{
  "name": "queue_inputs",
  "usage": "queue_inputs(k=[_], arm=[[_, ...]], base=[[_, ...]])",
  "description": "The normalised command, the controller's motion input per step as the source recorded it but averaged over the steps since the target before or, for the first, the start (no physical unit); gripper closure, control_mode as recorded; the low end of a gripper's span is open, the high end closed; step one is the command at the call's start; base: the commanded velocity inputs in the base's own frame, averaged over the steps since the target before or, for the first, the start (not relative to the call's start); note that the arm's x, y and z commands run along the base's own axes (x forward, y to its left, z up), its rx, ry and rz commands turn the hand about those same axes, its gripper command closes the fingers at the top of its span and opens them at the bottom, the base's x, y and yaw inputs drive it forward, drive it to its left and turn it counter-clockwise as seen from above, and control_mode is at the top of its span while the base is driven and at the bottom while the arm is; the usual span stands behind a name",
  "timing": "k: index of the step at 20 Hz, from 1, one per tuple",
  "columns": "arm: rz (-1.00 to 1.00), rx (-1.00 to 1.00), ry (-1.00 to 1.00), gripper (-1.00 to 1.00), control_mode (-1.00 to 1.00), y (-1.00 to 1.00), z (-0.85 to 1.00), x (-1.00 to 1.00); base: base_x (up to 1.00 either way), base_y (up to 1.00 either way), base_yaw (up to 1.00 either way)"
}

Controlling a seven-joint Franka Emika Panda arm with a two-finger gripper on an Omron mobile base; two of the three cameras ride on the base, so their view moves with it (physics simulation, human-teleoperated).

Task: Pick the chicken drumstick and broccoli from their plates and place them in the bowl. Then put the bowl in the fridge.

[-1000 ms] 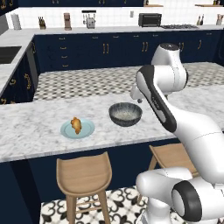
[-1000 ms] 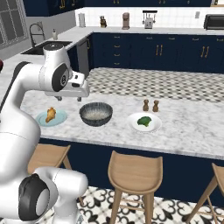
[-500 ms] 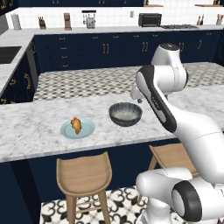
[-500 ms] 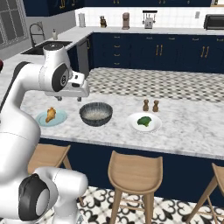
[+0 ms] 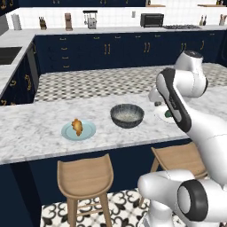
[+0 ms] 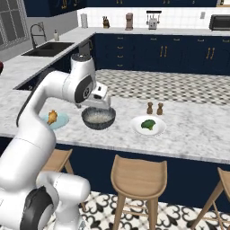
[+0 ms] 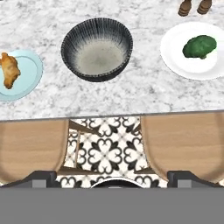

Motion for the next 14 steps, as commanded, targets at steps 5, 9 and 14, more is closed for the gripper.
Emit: queue_inputs(k=[5, 9, 14], arm=[[-0.31, 0.09, 0.01, -1.00, -1.00, -1.00, -0.25, 0.58], [-0.35, 0.05, 0.01, -1.00, -1.00, -1.00, -0.32, 0.82], [-0.35, 0.04, 0.10, -1.00, -1.00, -0.94, -0.48, 0.71]], base=[[0.00, 0.00, 0.00], [0.00, 0.00, 0.00], [0.00, 0.00, 0.00]])
